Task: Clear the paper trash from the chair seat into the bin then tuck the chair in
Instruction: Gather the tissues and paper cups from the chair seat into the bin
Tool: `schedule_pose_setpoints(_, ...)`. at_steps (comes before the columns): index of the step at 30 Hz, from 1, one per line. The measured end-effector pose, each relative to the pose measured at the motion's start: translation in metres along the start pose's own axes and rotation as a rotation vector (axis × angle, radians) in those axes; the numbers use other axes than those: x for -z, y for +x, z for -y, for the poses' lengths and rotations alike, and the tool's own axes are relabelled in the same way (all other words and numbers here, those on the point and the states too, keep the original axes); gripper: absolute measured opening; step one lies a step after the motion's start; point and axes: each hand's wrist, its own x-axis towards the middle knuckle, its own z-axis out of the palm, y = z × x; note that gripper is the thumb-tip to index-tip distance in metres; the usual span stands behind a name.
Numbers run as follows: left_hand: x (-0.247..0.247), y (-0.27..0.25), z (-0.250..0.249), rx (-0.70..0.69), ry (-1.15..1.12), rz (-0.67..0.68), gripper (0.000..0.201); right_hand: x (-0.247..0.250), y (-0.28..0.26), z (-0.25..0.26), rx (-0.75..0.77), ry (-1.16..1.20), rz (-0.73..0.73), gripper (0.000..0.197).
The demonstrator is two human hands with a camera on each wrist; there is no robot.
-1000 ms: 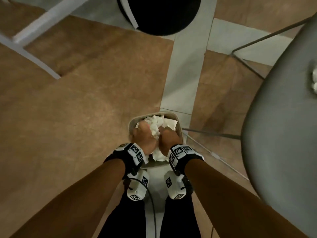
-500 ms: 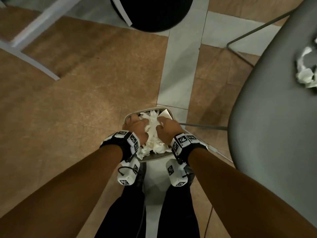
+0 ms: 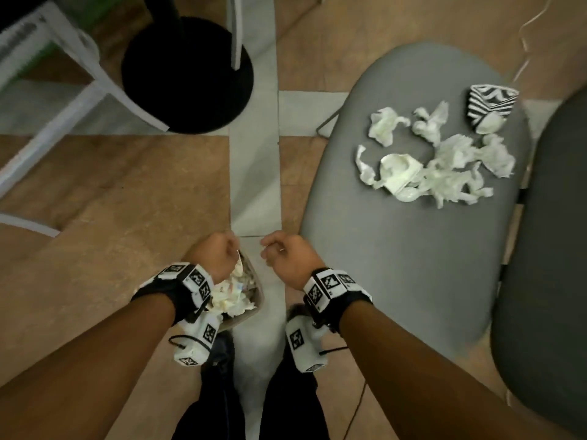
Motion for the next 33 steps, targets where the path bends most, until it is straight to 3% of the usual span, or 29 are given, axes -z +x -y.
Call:
schedule_pose_setpoints(7, 0.013, 0.034, -0.181, -0.345, 0.0, -0.151, 0.032, 0.142, -0.012, -0.024, 0.013, 0.078, -0.321, 0.029)
schedule_pose_setpoints(10, 0.006, 0.052, -0.257, -0.482, 0.159, -0.211, 0.065, 0.199, -0.016, -0.049, -0.03, 0.037, -0.469, 0.024)
schedule_pose_setpoints(14, -0.017, 0.075, -0.324, -0.539, 0.441, -0.242, 0.118, 0.261, -0.023, -0.078, -0.028, -0.154, -0.625, 0.029)
schedule_pose_setpoints(16, -0.028, 0.09, -0.334, -0.51, 0.565, -0.188, 0.131, 0.282, -0.023, -0.09, -0.015, -0.282, -0.673, 0.04)
schedule_pose_setpoints(18, -0.035, 0.102, -0.332, -0.455, 0.62, -0.125, 0.13, 0.297, -0.02, -0.098, -0.014, -0.428, -0.681, 0.056)
schedule_pose_setpoints(21, -0.041, 0.109, -0.326, -0.473, 0.581, -0.131, 0.106, 0.312, -0.008, -0.105, -0.032, -0.609, -0.574, 0.086)
schedule_pose_setpoints(24, -0.039, 0.107, -0.324, -0.512, 0.448, -0.135, 0.091, 0.316, 0.008, -0.11, -0.106, -0.674, -0.381, 0.099)
schedule_pose_setpoints(28, -0.04, 0.099, -0.314, -0.508, 0.229, -0.038, 0.082, 0.307, 0.016, -0.114, -0.098, -0.876, -0.336, 0.071)
schedule_pose_setpoints(33, -0.043, 0.087, -0.302, -0.442, 0.017, -0.047, 0.085, 0.296, 0.01, -0.114, -0.057, -0.975, -0.316, 0.032)
